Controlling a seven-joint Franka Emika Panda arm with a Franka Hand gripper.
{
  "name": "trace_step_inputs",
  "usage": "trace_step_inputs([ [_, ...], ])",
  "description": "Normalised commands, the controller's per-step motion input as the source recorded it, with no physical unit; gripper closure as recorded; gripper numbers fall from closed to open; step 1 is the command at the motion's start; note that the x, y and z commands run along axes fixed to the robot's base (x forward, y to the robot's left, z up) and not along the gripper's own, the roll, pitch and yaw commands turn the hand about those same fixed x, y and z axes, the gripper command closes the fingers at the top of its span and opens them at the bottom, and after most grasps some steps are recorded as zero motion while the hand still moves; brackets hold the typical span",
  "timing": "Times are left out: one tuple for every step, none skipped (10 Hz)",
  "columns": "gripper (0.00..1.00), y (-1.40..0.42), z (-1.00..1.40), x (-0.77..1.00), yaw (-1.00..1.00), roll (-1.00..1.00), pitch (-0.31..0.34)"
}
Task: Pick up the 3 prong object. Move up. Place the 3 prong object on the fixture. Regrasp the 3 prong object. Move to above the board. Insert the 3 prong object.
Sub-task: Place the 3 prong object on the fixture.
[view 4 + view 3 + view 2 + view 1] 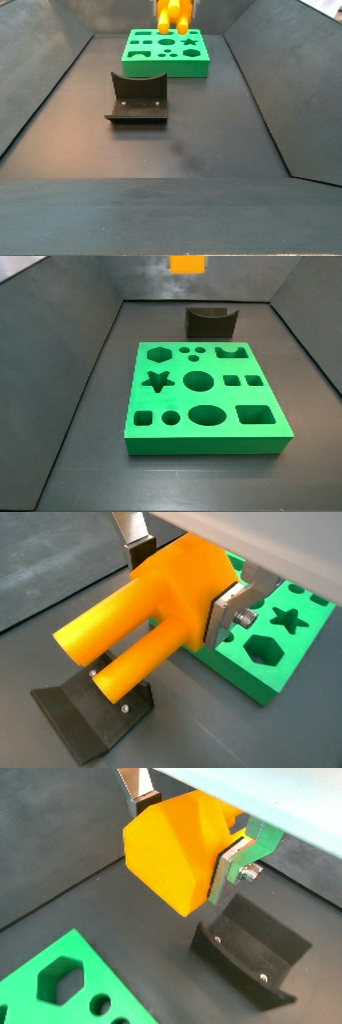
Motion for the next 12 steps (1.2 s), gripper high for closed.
trace_step_inputs([
  [1.0,-0.05,0.0,0.39,0.03,0.09,0.14],
  [1.0,-0.04,0.0,0.32,0.03,0.1,0.145],
  [1.0,-0.03,0.0,0.22,0.03,0.11,0.15],
  [1.0,0.99,-0.07,0.93,-0.01,-1.0,-0.022],
  [1.0,0.94,-0.07,0.84,-0.01,-1.0,-0.018],
  [1.0,0.8,-0.05,0.75,-0.03,-1.0,-0.017],
  [1.0,0.55,-0.02,0.59,-0.03,-1.0,-0.002],
  [1.0,0.42,0.0,0.5,-0.03,-1.0,0.013],
  [1.0,0.17,0.01,0.35,-0.04,-1.0,0.045],
  [1.0,0.07,-0.01,0.25,-0.05,-1.0,0.057],
  [1.0,0.07,-0.01,0.12,-0.06,-1.0,0.073],
  [1.0,0.06,0.0,0.07,-0.07,-1.0,0.071],
])
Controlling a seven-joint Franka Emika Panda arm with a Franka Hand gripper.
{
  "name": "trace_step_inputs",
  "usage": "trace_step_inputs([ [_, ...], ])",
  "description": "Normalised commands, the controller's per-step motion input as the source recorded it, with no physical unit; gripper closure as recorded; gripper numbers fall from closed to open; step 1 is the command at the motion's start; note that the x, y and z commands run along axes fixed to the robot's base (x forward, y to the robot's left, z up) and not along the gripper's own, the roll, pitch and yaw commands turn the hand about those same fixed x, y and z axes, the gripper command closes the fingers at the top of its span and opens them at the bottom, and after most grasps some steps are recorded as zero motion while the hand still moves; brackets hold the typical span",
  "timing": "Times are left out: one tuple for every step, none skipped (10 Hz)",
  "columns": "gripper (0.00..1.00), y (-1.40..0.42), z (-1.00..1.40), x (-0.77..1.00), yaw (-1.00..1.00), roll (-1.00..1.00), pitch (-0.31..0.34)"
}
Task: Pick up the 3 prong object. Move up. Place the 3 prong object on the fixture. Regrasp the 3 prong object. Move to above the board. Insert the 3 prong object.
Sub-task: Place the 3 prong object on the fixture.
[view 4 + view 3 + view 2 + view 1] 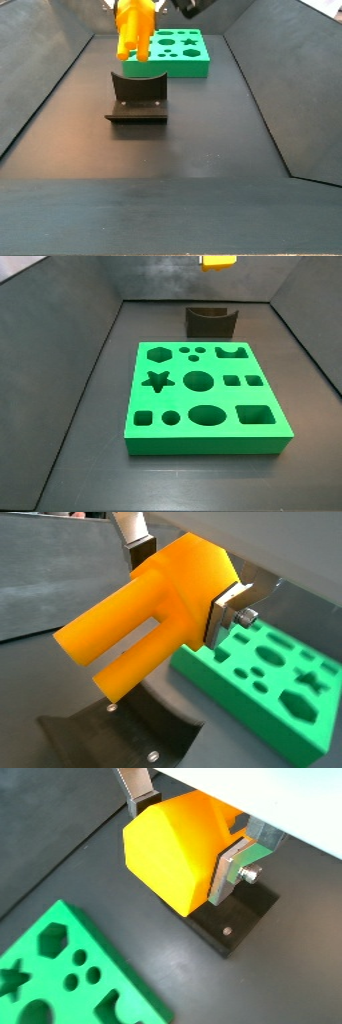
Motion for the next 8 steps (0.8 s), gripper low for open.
trace_step_inputs([
  [1.0,0.05,0.0,0.04,-0.09,-0.93,0.06],
  [1.0,0.04,-0.01,0.06,-0.09,-0.68,0.057],
  [1.0,0.04,-0.01,0.08,-0.09,-0.5,0.061],
  [1.0,0.04,-0.01,0.08,-0.09,-0.38,0.064],
  [1.0,0.03,0.0,0.06,-0.08,-0.24,0.05],
  [1.0,0.13,-1.0,0.12,-0.01,-1.0,0.203],
  [1.0,0.14,-1.0,0.13,-0.04,-1.0,0.195],
  [1.0,0.14,-1.0,0.14,-0.07,-0.99,0.22],
])
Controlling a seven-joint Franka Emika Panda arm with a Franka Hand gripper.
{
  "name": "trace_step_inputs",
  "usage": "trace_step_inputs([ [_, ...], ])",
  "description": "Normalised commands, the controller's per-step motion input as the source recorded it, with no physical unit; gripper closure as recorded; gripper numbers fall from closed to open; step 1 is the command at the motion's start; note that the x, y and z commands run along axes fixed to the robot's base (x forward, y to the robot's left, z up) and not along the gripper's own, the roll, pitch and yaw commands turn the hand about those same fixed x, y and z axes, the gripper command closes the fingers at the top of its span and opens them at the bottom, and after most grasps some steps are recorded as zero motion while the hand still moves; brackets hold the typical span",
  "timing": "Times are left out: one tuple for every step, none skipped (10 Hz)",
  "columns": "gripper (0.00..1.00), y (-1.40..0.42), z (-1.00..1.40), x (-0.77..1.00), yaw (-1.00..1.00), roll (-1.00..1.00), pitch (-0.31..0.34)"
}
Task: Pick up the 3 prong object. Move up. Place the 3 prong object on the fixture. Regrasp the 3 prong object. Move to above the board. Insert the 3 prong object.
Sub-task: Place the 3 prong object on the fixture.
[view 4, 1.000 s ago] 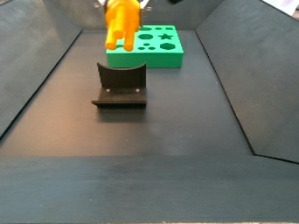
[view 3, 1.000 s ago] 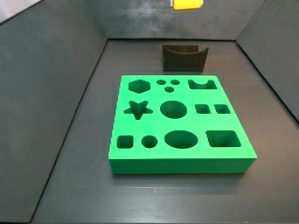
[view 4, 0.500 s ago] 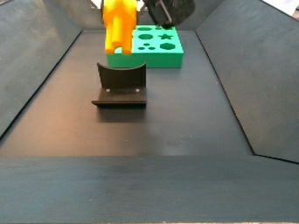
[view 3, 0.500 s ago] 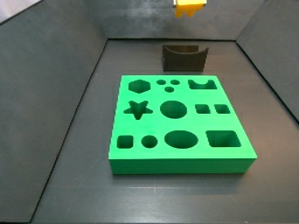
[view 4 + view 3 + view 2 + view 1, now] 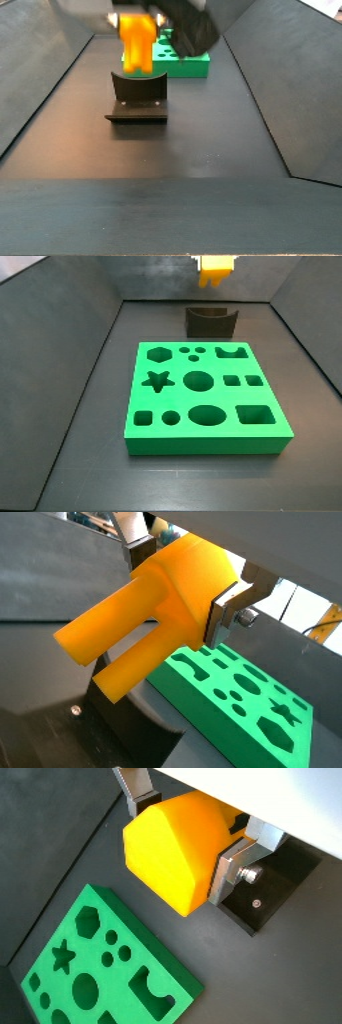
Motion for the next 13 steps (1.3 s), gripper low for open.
trace_step_inputs([
  [1.0,0.13,-1.0,0.15,-0.13,-0.73,0.206],
  [1.0,0.14,-1.0,0.15,-0.15,-0.61,0.184],
  [1.0,0.14,-1.0,0.16,-0.18,-0.37,0.131],
  [1.0,0.13,-1.0,0.17,-0.19,-0.25,0.088],
  [1.0,0.12,-0.92,0.16,-0.19,-0.18,0.038],
  [1.0,0.11,-0.77,0.15,-0.18,-0.16,0.021],
  [1.0,0.08,-0.5,0.11,-0.15,-0.14,-0.007],
  [1.0,0.07,-0.37,0.07,-0.13,-0.11,-0.021],
  [1.0,0.07,-0.32,0.07,-0.1,-0.09,-0.034],
  [1.0,0.07,-0.32,0.07,-0.09,-0.09,-0.034],
  [1.0,0.07,-0.32,0.07,-0.07,-0.1,-0.034],
  [1.0,0.07,-0.32,0.07,-0.06,-0.1,-0.034],
  [1.0,-0.5,-0.17,0.0,0.0,0.0,0.0],
])
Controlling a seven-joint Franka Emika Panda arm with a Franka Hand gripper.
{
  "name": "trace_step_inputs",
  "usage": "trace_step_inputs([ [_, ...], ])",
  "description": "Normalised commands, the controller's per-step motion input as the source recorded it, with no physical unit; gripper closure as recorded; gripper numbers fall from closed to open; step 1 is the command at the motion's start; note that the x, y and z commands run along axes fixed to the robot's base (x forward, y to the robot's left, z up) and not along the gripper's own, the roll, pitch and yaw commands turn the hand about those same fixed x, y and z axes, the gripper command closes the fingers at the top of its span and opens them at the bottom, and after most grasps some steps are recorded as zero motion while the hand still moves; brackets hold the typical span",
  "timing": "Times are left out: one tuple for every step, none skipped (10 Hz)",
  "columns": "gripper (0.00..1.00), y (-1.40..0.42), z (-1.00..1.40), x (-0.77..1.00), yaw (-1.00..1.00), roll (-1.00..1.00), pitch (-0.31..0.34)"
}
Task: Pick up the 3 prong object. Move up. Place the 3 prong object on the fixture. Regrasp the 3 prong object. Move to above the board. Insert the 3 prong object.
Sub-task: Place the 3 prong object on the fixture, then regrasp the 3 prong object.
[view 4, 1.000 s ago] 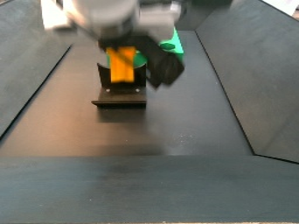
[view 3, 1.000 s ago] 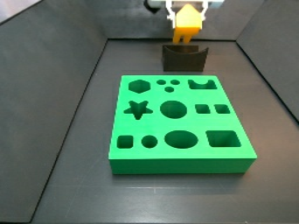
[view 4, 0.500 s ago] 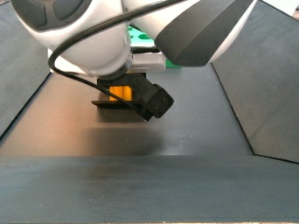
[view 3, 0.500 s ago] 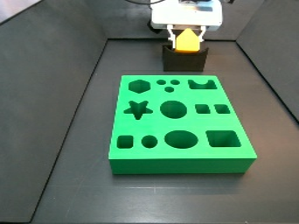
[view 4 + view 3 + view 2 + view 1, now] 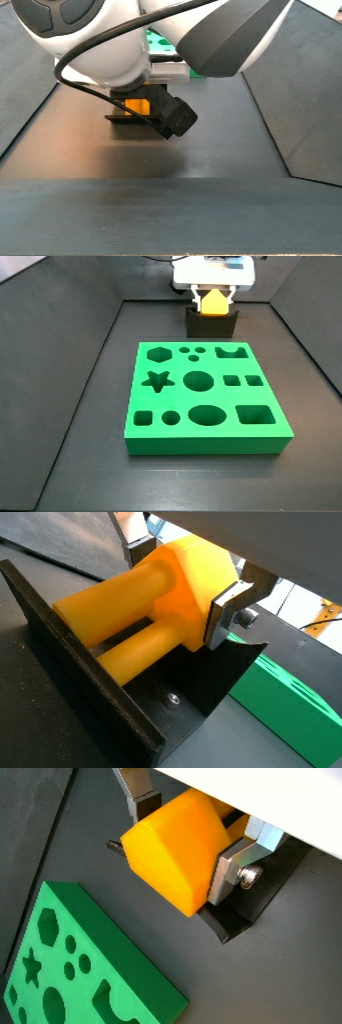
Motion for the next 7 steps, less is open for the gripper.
trace_step_inputs([
  [0.0,0.0,0.0,0.0,0.0,0.0,0.0],
  [0.0,0.0,1.0,0.0,0.06,0.03,0.096],
  [0.0,0.0,1.0,-0.01,0.05,0.03,0.101],
  [0.0,0.0,1.0,-0.02,0.03,0.04,0.103],
  [0.0,0.01,1.0,-0.03,0.0,0.04,0.098],
  [0.0,0.01,1.0,-0.03,-0.02,0.04,0.098],
  [0.0,0.01,0.83,-0.03,-0.04,0.03,0.085],
])
